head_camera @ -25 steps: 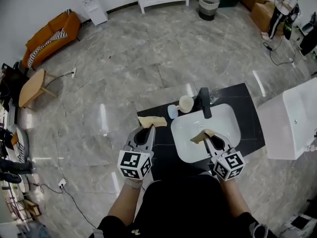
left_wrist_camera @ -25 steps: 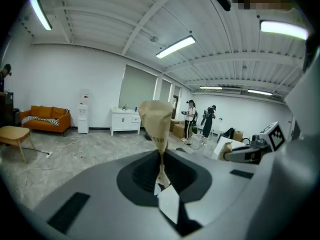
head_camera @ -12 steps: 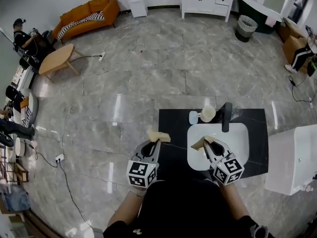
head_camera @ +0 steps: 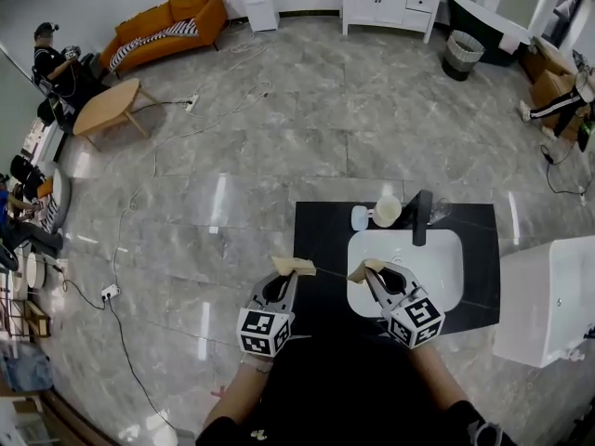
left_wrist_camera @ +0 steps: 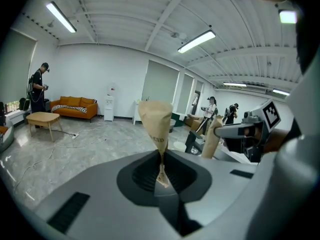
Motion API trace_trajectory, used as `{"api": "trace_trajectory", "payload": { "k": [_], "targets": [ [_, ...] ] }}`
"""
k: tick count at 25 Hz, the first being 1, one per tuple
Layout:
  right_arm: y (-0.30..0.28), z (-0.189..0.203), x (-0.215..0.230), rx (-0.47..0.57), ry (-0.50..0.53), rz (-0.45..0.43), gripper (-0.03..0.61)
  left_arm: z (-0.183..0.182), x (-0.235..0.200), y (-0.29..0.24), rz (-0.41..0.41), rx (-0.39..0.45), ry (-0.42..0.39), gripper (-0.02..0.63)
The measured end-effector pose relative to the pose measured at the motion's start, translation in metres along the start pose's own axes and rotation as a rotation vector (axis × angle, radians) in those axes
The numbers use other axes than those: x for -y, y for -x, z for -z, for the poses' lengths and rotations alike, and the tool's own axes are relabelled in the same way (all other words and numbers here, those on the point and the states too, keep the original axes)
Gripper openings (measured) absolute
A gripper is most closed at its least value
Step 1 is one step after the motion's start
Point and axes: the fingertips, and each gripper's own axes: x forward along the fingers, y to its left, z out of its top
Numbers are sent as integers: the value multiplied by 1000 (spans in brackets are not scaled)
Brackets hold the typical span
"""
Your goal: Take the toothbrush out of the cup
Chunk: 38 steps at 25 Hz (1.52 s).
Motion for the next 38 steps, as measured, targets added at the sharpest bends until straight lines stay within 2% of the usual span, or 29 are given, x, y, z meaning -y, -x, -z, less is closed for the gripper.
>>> {"api": "trace_trajectory", "payload": {
  "k": [18, 24, 38],
  "targets": [
    [9, 13, 8, 11, -55, 56, 57, 1, 12, -8, 60, -36, -24, 41],
    [9, 15, 10, -5, -23, 88, 57, -5, 9, -10, 73, -37, -37, 41],
    [4, 5, 13, 20, -46, 112, 57, -13, 1, -19, 93, -25, -36, 42]
  ]
}}
